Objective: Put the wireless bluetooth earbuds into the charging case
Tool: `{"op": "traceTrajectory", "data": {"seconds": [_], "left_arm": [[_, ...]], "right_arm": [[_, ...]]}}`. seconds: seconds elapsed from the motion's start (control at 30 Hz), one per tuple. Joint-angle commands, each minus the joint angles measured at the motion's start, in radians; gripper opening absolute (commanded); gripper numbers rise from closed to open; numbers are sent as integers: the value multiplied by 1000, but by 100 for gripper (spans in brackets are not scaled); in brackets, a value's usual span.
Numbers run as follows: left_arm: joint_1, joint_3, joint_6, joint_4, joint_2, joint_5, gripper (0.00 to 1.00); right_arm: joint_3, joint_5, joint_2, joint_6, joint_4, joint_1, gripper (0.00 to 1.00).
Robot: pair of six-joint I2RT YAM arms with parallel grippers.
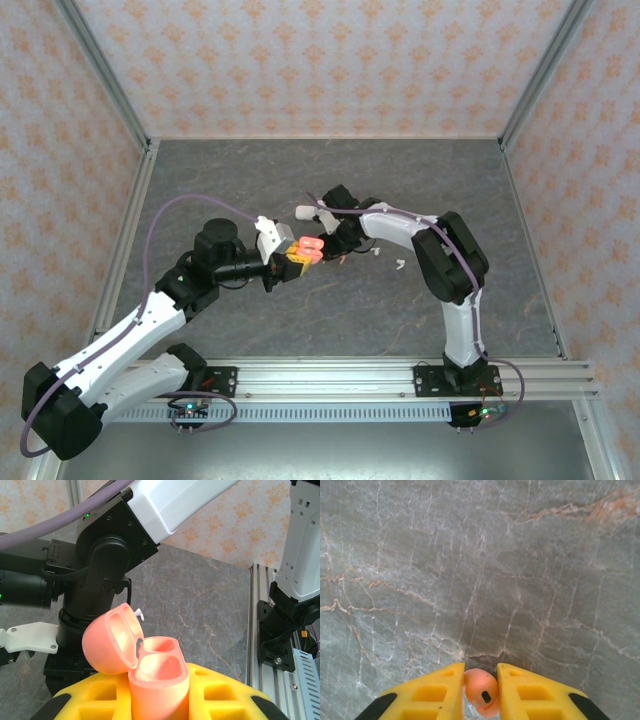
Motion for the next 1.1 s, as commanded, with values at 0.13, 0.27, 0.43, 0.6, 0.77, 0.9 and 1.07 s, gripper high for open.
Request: {"op": "traceTrajectory", "data": {"seconds": [0.13,0.27,0.43,0.6,0.77,0.9,1.07], "left_arm": [[-3,31,-6,12,-3,-27,0],[-3,11,-35,62,-1,-38,0],[-3,-25,-101,171,20,-51,0],[-4,-29,-145,242,58,-46,0],[-3,-24,-168,285,92,-33,0],[-4,-17,-181,299,107,-20,0],[-4,-14,-193,324,117,-6,0]], "right_arm": [[-86,52,-166,31,10,9,20],[-164,112,-314,72,70,7,20],[-284,163,-564,128,156,5,20],[-367,108,-806,139,234,7,20],[-424,41,-982,174,328,11,20],[-461,17,-1057,200,406,17,20],[-476,53,-1073,190,488,85,20]]}}
